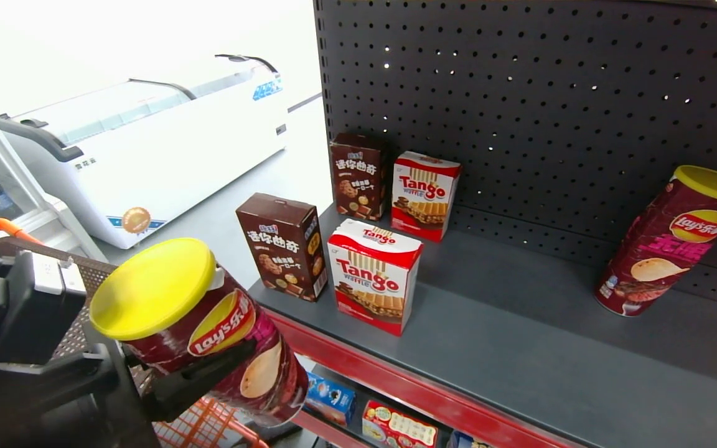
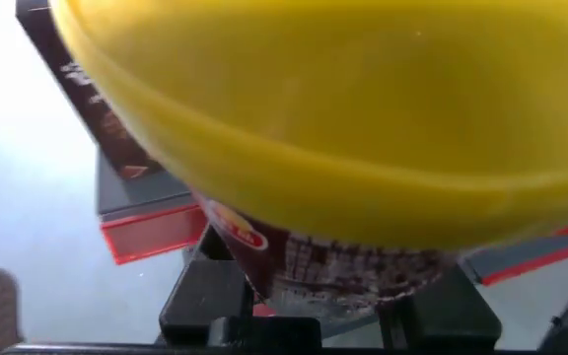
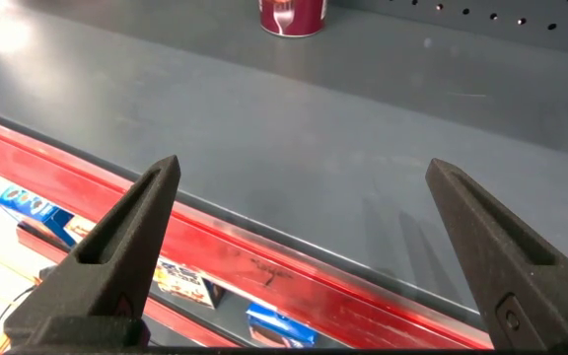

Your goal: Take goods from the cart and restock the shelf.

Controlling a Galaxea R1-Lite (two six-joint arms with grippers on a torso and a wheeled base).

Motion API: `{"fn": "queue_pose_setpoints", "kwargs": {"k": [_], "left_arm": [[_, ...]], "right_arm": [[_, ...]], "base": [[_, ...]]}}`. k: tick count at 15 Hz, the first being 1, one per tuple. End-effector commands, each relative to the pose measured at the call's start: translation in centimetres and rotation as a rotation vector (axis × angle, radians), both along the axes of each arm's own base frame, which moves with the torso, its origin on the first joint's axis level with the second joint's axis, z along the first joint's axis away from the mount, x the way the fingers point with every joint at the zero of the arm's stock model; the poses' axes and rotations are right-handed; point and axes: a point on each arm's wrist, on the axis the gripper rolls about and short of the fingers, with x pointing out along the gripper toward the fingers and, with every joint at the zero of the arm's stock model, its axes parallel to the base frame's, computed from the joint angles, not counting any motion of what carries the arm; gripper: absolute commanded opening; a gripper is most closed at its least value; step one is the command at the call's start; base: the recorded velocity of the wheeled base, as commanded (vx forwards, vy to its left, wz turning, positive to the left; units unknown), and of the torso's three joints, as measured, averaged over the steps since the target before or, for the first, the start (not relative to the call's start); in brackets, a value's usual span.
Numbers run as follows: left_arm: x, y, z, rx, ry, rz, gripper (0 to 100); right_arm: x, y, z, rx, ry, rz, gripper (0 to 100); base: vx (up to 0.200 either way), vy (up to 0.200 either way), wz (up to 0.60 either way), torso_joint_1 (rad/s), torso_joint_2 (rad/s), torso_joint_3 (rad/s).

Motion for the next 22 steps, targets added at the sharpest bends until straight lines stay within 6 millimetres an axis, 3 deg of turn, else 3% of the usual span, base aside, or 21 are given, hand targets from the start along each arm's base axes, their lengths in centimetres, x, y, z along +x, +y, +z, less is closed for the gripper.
{"fn": "queue_pose_setpoints", "kwargs": {"k": [1,3,12,18,22], "left_arm": [[-0.18,-0.24,-0.14,-0.002,0.007,-0.055,0],[-0.31,-0.37,-0.21,-0.002,0.016,-0.105,0],[-0.58,-0.73,0.16,-0.019,0.011,-0.235,0],[-0.67,-0.62,-0.2,-0.014,0.022,-0.232,0],[-0.69,-0.61,-0.24,-0.013,0.023,-0.232,0]], "right_arm": [[0.01,0.0,0.0,0.0,0.001,0.0,100],[0.01,0.0,0.0,0.0,0.001,0.0,100],[0.01,0.0,0.0,0.0,0.001,0.0,100],[0.01,0.0,0.0,0.0,0.001,0.0,100],[0.01,0.0,0.0,0.0,0.001,0.0,100]], "base": [[0.0,0.0,0.0,0.0,0.0,0.0],[0.0,0.0,0.0,0.0,0.0,0.0],[0.0,0.0,-0.6,0.0,0.0,0.003],[0.0,0.0,0.0,0.0,0.0,0.0],[0.0,0.0,-0.45,-0.002,0.0,0.005]]}}
